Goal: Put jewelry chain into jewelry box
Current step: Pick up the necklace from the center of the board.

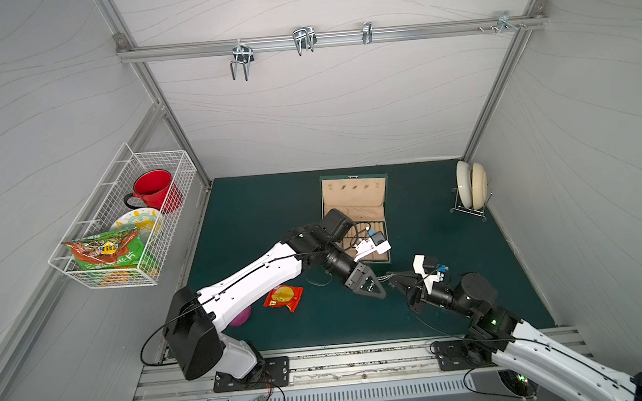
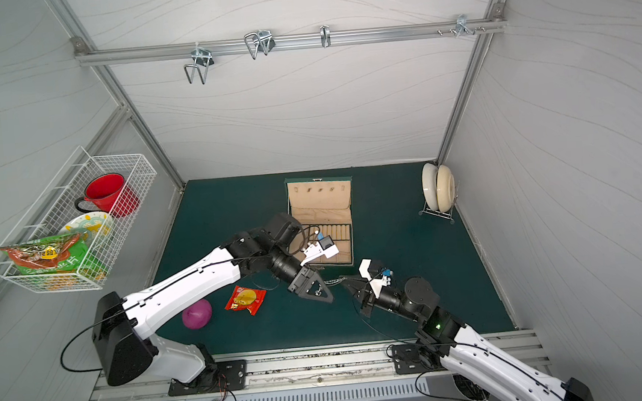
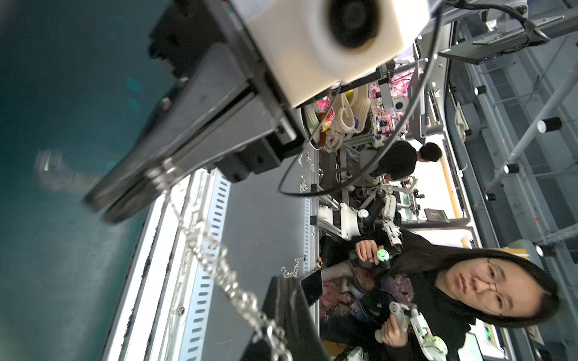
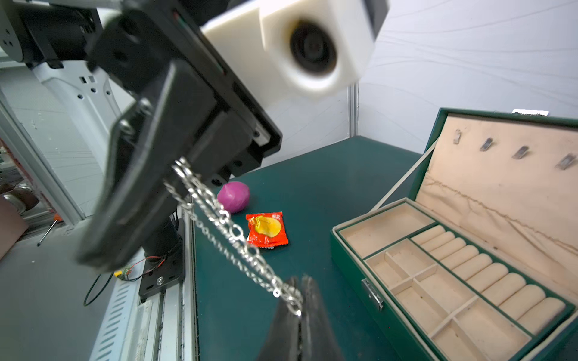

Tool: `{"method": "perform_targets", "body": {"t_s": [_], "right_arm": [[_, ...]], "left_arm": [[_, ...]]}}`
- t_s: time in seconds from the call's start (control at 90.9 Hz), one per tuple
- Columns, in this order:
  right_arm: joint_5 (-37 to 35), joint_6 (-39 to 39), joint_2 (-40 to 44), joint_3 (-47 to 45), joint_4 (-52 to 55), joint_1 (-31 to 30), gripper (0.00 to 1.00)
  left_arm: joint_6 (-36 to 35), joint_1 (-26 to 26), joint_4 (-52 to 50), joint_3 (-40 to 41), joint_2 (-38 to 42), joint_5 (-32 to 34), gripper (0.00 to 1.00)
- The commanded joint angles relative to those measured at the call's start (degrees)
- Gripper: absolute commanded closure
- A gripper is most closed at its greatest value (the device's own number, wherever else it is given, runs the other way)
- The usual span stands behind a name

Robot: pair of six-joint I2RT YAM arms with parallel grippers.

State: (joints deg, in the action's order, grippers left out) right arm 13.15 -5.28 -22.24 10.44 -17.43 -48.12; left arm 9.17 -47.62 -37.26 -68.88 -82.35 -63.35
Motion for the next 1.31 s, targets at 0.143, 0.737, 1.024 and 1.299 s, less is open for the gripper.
{"method": "perform_targets", "body": {"t_s": [0.143, 0.737, 1.024, 1.299], "right_arm": [[-4.3, 3.0, -3.2, 11.5, 17.5, -0.2, 1.0], [-23.4, 10.6, -29.3, 31.1, 30.2, -5.2, 1.0], [-22.6, 10.2, -32.8, 35.5, 32.4, -2.2, 1.0], [-11.3, 8.7, -34.0, 35.8, 29.7, 5.4, 1.0]], "left_arm": [[-3.3, 1.1, 19.0, 12.6, 4.6, 15.3, 1.0], [-1.9, 9.2, 50.5, 30.7, 8.8, 36.7, 0.0], [-28.1, 17.6, 55.0, 24.0, 5.6, 39.0, 0.05], [-48.3, 22.0, 67.6, 11.7, -13.5, 29.5, 0.16]]}}
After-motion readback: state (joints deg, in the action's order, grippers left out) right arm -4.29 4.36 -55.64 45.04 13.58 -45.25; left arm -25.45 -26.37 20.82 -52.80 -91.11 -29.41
